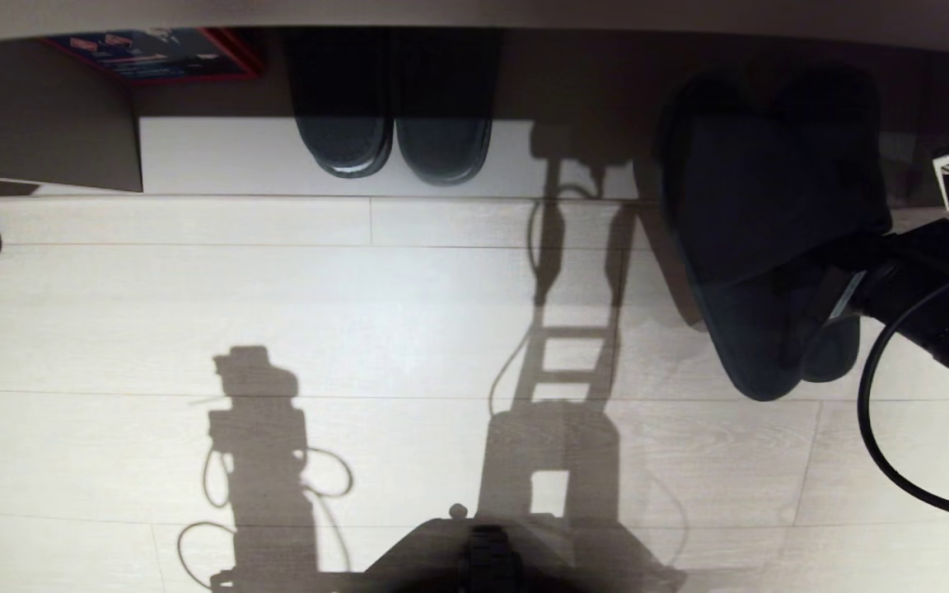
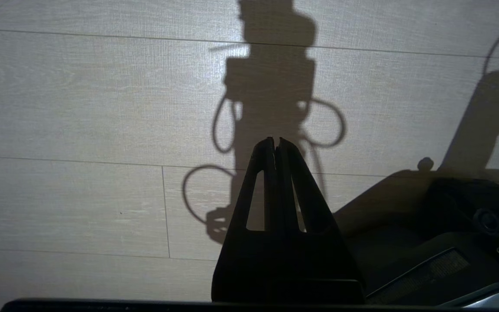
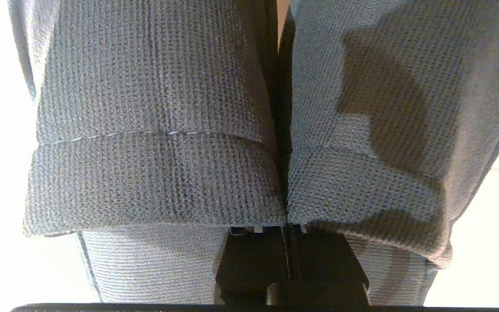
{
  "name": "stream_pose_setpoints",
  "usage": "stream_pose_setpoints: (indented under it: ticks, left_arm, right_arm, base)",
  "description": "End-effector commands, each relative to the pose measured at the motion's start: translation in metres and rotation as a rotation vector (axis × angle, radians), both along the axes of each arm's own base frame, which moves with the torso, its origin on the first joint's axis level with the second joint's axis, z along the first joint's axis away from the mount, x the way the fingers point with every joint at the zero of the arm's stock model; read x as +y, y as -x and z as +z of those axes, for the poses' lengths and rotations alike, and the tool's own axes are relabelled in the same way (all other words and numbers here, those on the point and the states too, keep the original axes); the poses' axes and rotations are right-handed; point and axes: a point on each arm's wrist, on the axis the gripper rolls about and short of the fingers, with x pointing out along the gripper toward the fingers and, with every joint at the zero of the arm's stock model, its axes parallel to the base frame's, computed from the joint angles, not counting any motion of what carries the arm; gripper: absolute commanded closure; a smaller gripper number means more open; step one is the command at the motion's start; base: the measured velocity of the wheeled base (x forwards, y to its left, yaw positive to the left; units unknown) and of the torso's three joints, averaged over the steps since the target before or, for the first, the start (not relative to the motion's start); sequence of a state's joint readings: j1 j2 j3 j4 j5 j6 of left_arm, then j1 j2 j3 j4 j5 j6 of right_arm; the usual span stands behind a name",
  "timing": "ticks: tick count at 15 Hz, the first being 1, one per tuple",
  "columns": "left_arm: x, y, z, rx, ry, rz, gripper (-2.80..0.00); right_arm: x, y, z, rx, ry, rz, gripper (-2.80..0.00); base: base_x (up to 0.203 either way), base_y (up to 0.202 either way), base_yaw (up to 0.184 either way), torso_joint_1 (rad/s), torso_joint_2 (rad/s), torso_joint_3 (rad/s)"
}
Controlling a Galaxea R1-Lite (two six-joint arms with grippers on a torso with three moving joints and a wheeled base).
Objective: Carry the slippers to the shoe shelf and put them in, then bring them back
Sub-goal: Place the slippers into the shoe cabinet
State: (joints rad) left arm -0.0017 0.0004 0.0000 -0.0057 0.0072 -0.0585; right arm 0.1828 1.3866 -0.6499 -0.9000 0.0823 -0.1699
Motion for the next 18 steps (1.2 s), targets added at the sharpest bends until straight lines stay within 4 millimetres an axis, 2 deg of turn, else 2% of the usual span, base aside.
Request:
stream_pose_setpoints:
  ticks: [1,5,7,11,18]
  left_arm:
    - [0.000,0.000,0.000,-0.001,0.000,0.001,0.00]
    - [0.000,0.000,0.000,0.002,-0.008,-0.001,0.00]
    - [0.000,0.000,0.000,0.004,-0.008,-0.001,0.00]
    - [0.000,0.000,0.000,0.004,-0.008,-0.001,0.00]
    - [0.000,0.000,0.000,0.004,-0.008,-0.001,0.00]
  right_arm:
    - [0.004,-0.013,-0.005,0.022,0.005,-0.001,0.00]
    - [0.006,-0.025,0.011,-0.029,-0.008,-0.006,0.00]
    - [0.006,-0.027,0.014,-0.043,-0.009,-0.003,0.00]
    - [0.007,-0.032,0.033,-0.117,0.011,-0.014,0.00]
    - [0.003,-0.067,0.062,-0.159,0.065,-0.059,0.00]
  base:
    - [0.000,0.000,0.000,0.000,0.00,0.000]
    - [0.000,0.000,0.000,0.000,0.00,0.000]
    - [0.000,0.000,0.000,0.000,0.00,0.000]
    - [0.000,0.000,0.000,0.000,0.00,0.000]
    - [0.000,0.000,0.000,0.000,0.00,0.000]
